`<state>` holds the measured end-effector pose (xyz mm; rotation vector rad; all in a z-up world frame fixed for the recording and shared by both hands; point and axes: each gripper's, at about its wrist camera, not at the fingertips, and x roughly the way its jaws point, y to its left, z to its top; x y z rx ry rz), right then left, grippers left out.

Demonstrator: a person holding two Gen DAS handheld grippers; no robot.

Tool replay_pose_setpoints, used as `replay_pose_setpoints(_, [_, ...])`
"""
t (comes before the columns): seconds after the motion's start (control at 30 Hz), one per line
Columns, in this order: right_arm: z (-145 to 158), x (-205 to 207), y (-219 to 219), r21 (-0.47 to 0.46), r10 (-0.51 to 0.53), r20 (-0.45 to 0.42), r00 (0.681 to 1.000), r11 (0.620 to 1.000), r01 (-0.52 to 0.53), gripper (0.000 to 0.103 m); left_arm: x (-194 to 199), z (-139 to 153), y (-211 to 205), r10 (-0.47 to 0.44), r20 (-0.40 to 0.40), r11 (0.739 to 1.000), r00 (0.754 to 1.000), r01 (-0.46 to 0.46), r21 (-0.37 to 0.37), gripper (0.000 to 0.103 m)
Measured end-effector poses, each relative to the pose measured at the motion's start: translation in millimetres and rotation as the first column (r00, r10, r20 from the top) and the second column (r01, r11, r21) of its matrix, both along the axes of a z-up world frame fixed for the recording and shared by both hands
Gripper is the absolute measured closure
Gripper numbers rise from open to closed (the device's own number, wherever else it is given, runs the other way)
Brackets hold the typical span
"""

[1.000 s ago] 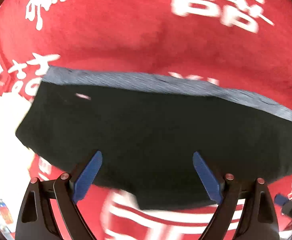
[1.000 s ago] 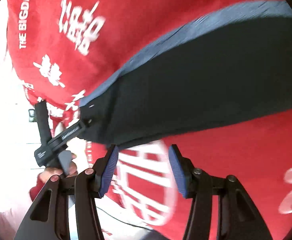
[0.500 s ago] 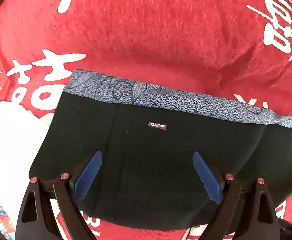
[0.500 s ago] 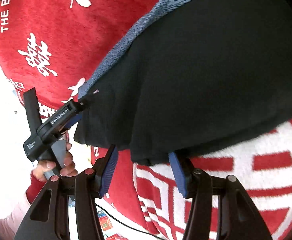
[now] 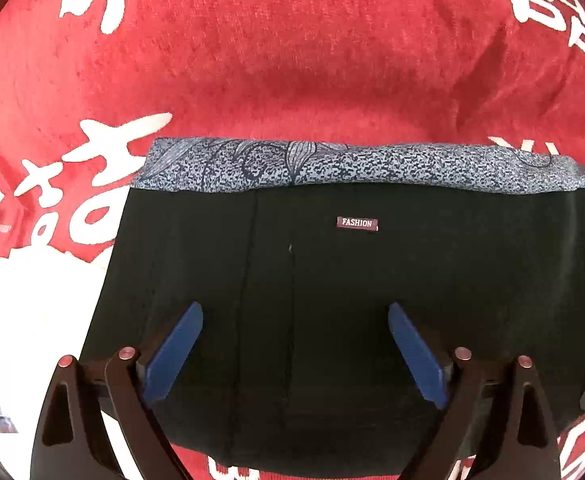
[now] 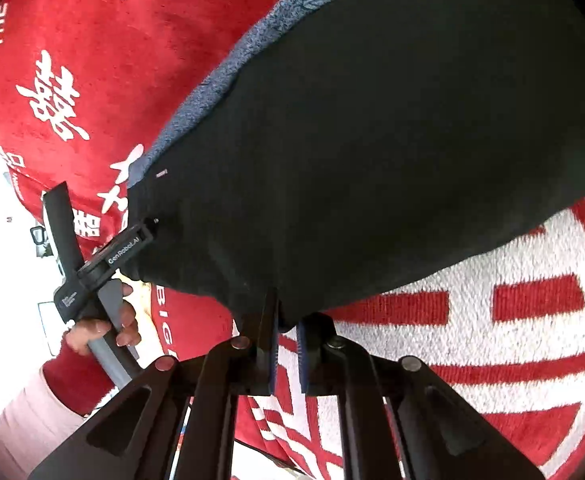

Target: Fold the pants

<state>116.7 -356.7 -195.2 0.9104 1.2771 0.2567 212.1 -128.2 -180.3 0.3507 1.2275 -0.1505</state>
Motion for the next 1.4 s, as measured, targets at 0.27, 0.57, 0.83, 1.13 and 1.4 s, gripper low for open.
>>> replay_pose_setpoints(0.27, [64,-6,-18,-0.112,0.141,0.059,0.988,0.985,-0.134,0.091,-2,40,-31,-0.003,-0.028,0.994,1.000,0.000,-0.109,0.007])
replay_pose_setpoints(0.57, [57,109,-75,-0.339,0.120,0.101,0.988,0.937,-0.079,0.090,33,6,-134,-0.018,-0.033,0.987,0.999,0.012,-0.162,0.007])
replay_pose_setpoints(0.83, [27,136,-113,-0.472,0.026,0.119,0.993,0.881,0.033,0.095,46,-18,-129,-0.007,0.025,0.998,1.000,0.009,-0.067,0.007])
replay_pose_setpoints(1.13, [57,85,-188,-0.568,-0.134,0.127,0.983,0.802,0.183,0.050,43,8,-119,0.006,0.017,0.999,1.000,-0.005,-0.040,0.007])
replay_pose_setpoints(1.4, [82,17,-241,-0.596,-0.231,0.128,0.965,0.760,0.261,0.049,-25,52,-188,-0.166,0.000,0.974,0.986,0.164,-0.154,0.007])
